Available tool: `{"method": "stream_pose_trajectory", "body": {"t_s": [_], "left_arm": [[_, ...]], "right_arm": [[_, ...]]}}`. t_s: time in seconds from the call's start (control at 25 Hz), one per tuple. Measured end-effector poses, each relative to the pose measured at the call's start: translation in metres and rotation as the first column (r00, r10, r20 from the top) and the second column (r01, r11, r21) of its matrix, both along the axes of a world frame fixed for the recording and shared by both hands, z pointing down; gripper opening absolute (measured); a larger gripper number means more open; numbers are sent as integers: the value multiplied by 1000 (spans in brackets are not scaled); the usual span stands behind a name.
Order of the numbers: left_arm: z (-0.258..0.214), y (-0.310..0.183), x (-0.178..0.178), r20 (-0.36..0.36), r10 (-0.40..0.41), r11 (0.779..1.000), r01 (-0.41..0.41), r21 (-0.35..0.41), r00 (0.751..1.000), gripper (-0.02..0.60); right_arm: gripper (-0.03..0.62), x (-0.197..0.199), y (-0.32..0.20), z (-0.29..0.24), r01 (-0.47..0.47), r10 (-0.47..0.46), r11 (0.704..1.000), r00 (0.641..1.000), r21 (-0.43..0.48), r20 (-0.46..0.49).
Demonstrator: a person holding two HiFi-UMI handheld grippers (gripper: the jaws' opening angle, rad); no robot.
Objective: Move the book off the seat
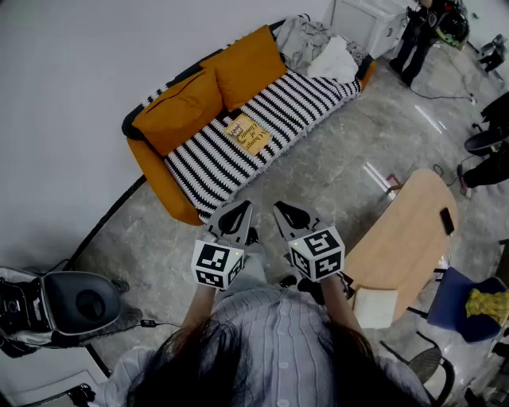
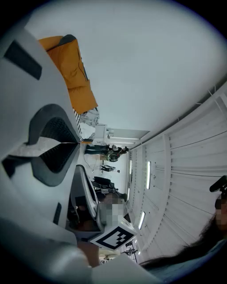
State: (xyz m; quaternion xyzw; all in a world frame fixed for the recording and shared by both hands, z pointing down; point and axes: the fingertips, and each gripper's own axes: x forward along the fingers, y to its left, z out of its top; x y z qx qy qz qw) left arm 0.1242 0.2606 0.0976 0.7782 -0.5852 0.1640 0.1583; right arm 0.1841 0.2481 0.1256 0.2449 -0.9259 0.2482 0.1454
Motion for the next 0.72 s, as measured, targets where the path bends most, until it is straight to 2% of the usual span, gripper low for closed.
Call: {"method": "stream_pose_trajectory", "body": {"t_s": [0.24, 0.52, 0.72], "left_arm": [[7, -12, -12, 7, 1, 1000, -1, -22, 1000, 12], [23, -35, -47, 2, -33, 998, 33, -49, 999, 12], [39, -58, -74, -10, -51, 995, 50, -80, 999, 12]], "right_arm": [[34, -15, -16, 6, 14, -14, 1000, 1000, -22, 2], [34, -48, -35, 16, 77, -77, 997, 997, -1, -28], [34, -63, -59, 28, 62, -64, 997, 997, -36, -54]]}}
